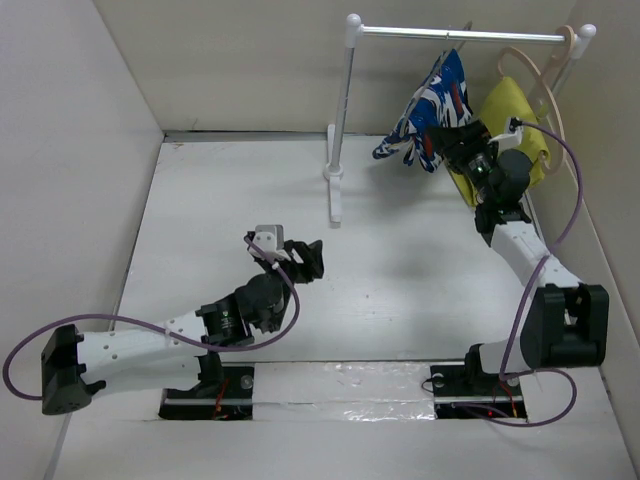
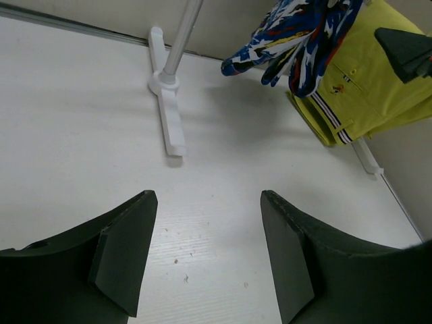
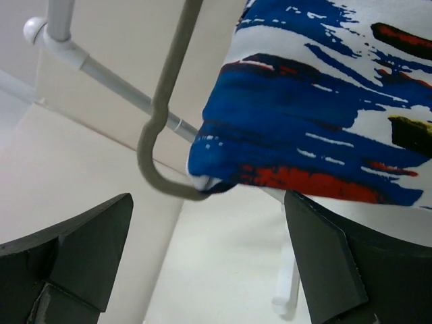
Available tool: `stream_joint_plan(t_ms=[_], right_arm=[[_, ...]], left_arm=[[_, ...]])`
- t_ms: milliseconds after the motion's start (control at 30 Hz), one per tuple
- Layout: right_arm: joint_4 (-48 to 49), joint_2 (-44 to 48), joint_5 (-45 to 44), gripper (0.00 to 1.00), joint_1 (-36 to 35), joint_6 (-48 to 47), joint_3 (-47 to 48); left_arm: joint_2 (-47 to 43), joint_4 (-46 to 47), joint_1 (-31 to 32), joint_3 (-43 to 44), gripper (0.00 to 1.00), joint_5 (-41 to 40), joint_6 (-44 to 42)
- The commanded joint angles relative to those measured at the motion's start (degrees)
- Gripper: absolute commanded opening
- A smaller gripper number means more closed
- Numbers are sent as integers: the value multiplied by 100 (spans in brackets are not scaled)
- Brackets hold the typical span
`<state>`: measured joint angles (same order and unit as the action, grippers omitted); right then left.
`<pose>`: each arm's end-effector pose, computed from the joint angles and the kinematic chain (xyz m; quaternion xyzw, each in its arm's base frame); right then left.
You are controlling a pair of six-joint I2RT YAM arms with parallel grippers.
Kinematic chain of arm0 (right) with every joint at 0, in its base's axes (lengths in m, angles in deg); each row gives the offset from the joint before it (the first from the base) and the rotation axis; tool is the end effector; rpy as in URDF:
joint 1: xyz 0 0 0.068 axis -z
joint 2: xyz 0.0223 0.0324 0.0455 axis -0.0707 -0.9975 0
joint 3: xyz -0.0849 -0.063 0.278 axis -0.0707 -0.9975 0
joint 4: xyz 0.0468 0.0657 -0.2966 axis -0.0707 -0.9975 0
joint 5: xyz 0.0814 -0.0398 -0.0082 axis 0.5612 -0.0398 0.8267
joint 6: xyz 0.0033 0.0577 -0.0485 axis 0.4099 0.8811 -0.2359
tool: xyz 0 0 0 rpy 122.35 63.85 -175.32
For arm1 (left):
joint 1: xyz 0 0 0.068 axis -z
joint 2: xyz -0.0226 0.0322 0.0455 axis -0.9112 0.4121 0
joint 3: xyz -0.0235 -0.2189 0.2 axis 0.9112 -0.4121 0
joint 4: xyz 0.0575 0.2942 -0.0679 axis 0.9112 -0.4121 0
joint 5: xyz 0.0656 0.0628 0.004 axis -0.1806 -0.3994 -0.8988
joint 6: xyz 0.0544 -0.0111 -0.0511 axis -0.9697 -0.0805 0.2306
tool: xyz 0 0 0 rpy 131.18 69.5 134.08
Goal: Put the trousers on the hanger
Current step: Reset both arms
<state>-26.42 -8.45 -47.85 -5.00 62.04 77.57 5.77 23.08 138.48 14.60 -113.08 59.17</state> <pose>0.4065 0.0257 0.3536 0.1797 0.6304 0.4267 0.6231 0.1209 -0.2147 0.3226 -0.0474 0.6842 -0.2703 0.6757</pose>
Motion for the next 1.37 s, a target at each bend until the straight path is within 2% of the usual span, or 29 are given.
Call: stream_joint_plan(t_ms=[0, 33, 67, 167, 267, 367, 400, 533, 600, 700, 833, 1067, 1200, 1333], right_arm=[[224, 980, -513, 100, -159, -836, -495], [153, 1175, -515, 100, -160, -952, -628], [83, 1386, -611, 100, -229, -1040, -777], [-84, 2247, -647, 99, -379, -1469, -1470], [-549, 3135, -673, 98, -441, -1900, -1973], [-1322, 4057, -752, 97, -441, -2182, -2570], [-1863, 4312, -787, 97, -441, -2262, -2842], [-2877, 5560, -1024, 95, -441, -2508, -3449], [-3700, 6229, -1314, 95, -441, -2719, -3547], [-4179, 6843, -1481, 95, -441, -2851, -3688], [-4382, 7013, -1613, 95, -441, -2930, -3671], [-4461, 6496, -1684, 96, -441, -3115, -3398], [-3980, 6301, -1456, 96, -441, -3071, -3609], [-3926, 6257, -1412, 96, -441, -2966, -3583]], left_arm=[[-141, 68, -922, 166, 61, 1150, 181], [-168, 146, -927, 166, 61, 1559, 253], [-186, 242, -1319, 53, 61, 1815, 332], [-98, 192, -1752, 60, 61, 2160, 657], [-98, -152, -1753, 26, 61, 1836, 860], [-256, -213, -1753, -281, 63, 1590, 1070], [-352, -292, -1753, -334, 63, 1537, 1219], [-695, -1037, -1753, -624, 63, 1099, 1721], [-1019, -1311, -1753, -818, 66, 1018, 1984], [-1397, -1505, -1753, -967, 67, 1035, 1994], [-1618, -1479, -1753, -1091, 68, 1185, 1942], [-1530, -1963, -1753, -1073, 69, 974, 2258], [-1601, -1858, -1753, -1239, 68, 983, 2267], [-1540, -1655, -1753, -1188, 69, 975, 2056]])
